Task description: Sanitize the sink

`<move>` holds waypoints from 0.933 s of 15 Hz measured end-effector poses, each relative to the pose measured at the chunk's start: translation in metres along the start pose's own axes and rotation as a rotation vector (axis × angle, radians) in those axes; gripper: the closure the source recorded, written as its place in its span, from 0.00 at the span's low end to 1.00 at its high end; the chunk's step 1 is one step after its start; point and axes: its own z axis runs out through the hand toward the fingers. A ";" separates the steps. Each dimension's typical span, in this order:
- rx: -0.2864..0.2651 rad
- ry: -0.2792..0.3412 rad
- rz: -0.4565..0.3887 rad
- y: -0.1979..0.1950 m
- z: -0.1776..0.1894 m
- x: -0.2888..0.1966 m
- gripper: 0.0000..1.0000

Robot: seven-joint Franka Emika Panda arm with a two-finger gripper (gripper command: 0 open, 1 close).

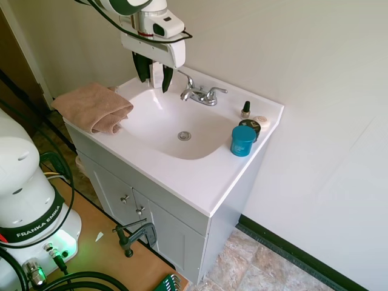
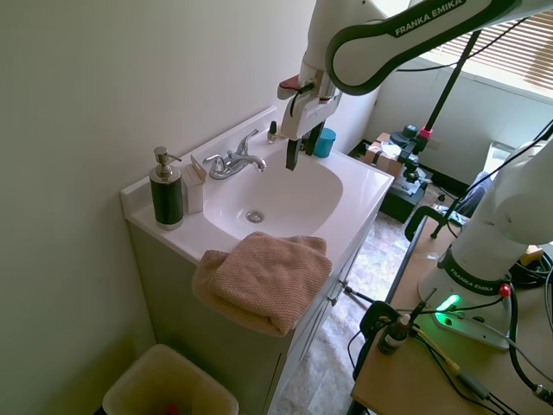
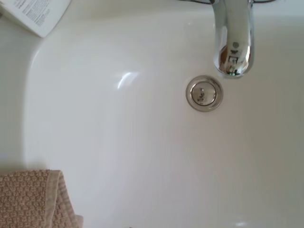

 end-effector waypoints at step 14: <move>0.051 -0.032 -0.087 -0.067 0.075 -0.199 0.00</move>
